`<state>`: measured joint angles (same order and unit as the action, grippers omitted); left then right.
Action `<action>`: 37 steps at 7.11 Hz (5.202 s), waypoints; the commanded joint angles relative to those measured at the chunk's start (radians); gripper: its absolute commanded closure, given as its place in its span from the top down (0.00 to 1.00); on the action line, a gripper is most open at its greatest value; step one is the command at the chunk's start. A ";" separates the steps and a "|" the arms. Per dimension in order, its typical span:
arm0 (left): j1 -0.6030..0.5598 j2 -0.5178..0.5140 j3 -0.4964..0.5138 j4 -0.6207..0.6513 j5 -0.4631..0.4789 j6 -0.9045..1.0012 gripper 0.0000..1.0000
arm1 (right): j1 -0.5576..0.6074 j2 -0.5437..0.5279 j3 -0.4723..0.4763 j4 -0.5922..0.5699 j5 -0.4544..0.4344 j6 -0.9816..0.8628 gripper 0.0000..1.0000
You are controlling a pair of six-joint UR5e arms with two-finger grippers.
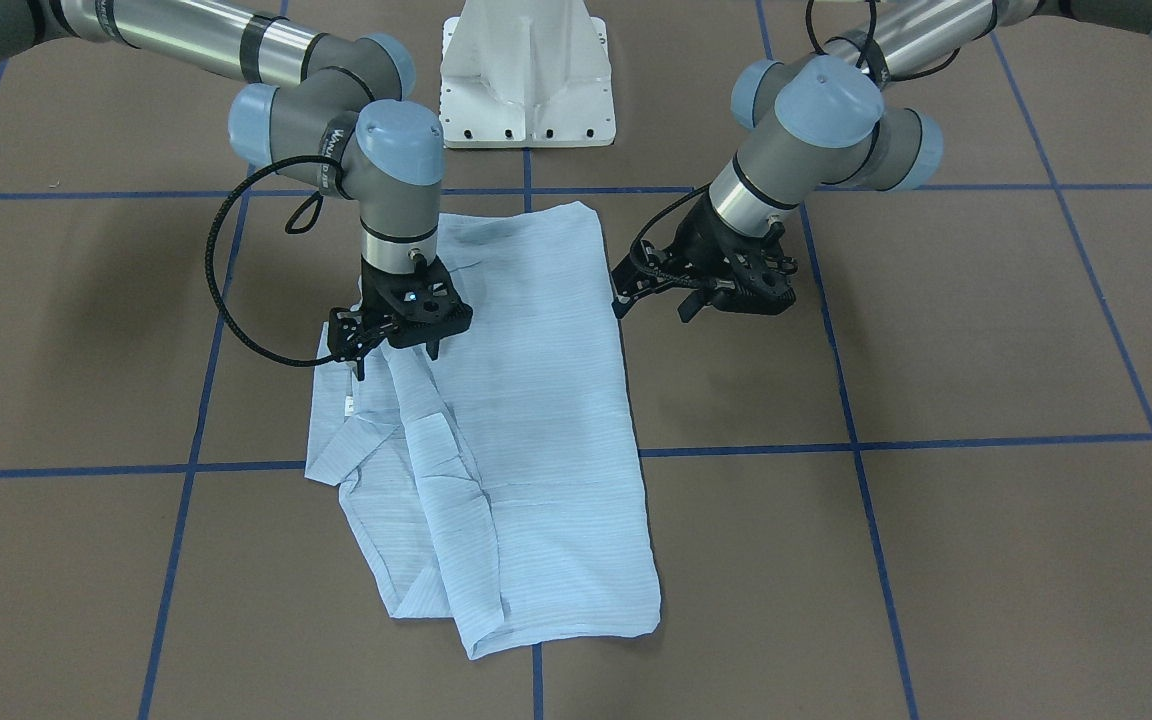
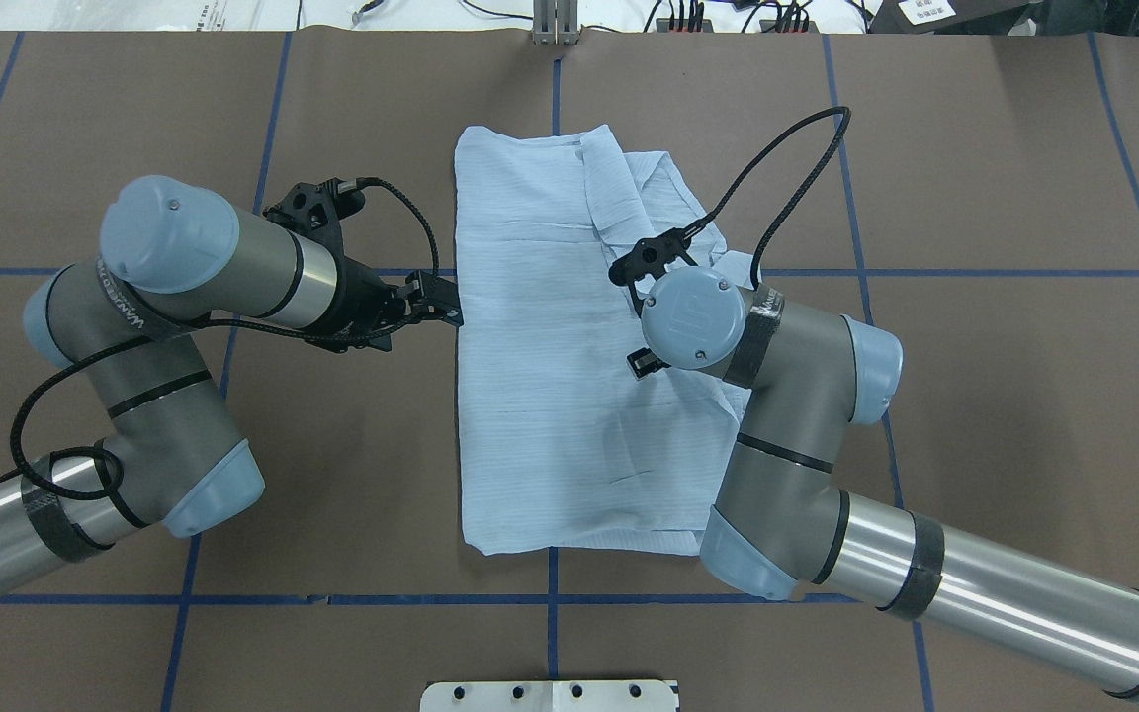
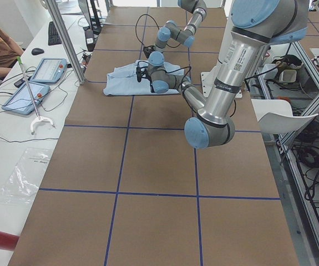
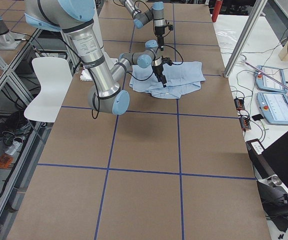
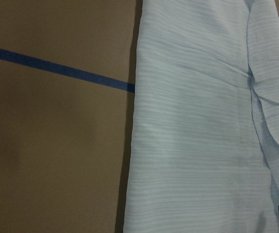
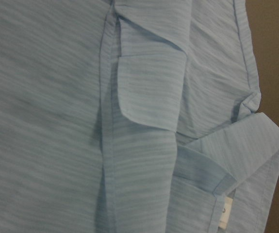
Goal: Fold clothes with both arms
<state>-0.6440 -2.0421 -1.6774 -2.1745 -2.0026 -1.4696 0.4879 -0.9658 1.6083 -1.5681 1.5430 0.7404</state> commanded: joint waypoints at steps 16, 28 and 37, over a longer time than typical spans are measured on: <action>0.106 -0.020 -0.073 0.111 0.034 -0.162 1.00 | 0.261 -0.302 0.356 0.003 0.433 -0.026 1.00; 0.366 -0.027 -0.107 0.346 0.255 -0.310 0.63 | 0.186 -0.343 0.447 0.005 0.430 0.154 1.00; 0.342 -0.049 -0.128 0.343 0.249 -0.347 0.00 | -0.018 -0.283 0.443 0.088 0.305 0.737 1.00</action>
<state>-0.2961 -2.0889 -1.8021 -1.8318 -1.7522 -1.8166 0.5525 -1.2721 2.0538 -1.4836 1.9207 1.2782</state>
